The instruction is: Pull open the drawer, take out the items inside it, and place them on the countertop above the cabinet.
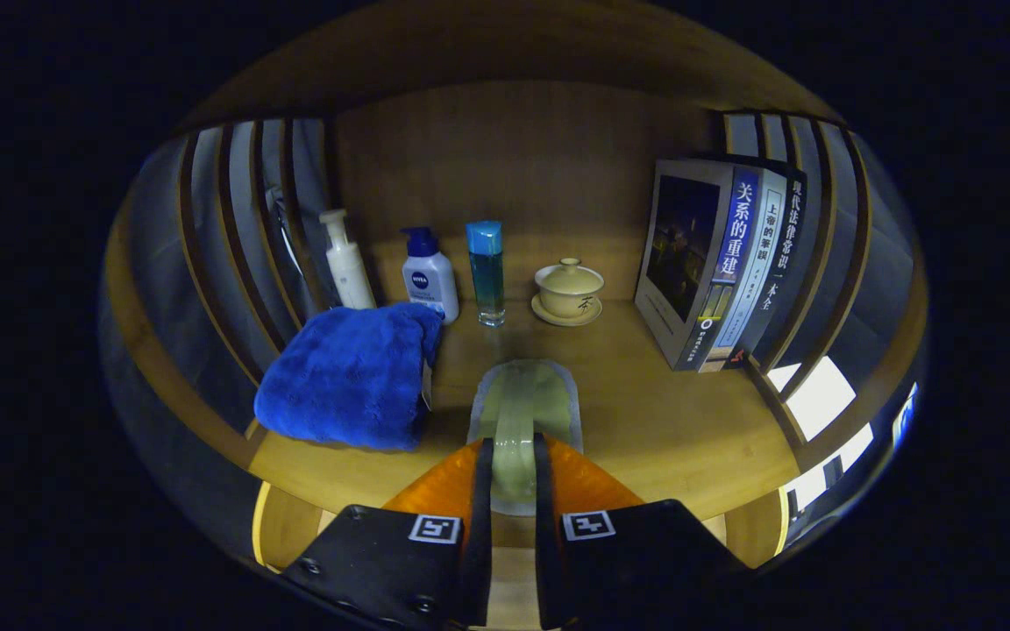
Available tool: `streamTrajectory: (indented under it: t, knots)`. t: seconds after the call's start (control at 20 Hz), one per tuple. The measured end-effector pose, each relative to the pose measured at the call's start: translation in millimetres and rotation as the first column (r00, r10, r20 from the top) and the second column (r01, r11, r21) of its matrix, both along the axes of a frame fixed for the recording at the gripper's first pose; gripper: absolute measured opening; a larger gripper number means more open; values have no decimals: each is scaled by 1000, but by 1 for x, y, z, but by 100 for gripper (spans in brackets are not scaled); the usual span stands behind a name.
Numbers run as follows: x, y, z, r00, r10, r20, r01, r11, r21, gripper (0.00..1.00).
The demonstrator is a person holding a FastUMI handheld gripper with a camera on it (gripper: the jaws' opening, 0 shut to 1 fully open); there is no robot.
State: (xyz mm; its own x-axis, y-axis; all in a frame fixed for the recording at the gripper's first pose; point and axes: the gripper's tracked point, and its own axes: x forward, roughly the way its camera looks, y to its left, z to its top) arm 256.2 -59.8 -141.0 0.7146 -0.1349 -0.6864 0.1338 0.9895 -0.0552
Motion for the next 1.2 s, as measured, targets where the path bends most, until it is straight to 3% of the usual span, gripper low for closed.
streamTrajectory:
  t: [0.4, 0.8, 1.05, 1.2]
  knots:
    - [4, -6, -21, 1000, -24, -16, 24, 1000, 19, 29]
    - [-2, -5, -23, 999, -37, -24, 38, 998, 46, 54]
    - [-3, -2, -14, 1000, -21, 2, 21, 999, 37, 92]
    - [-6, 1, -1, 999, -5, 34, 4, 1000, 21, 96]
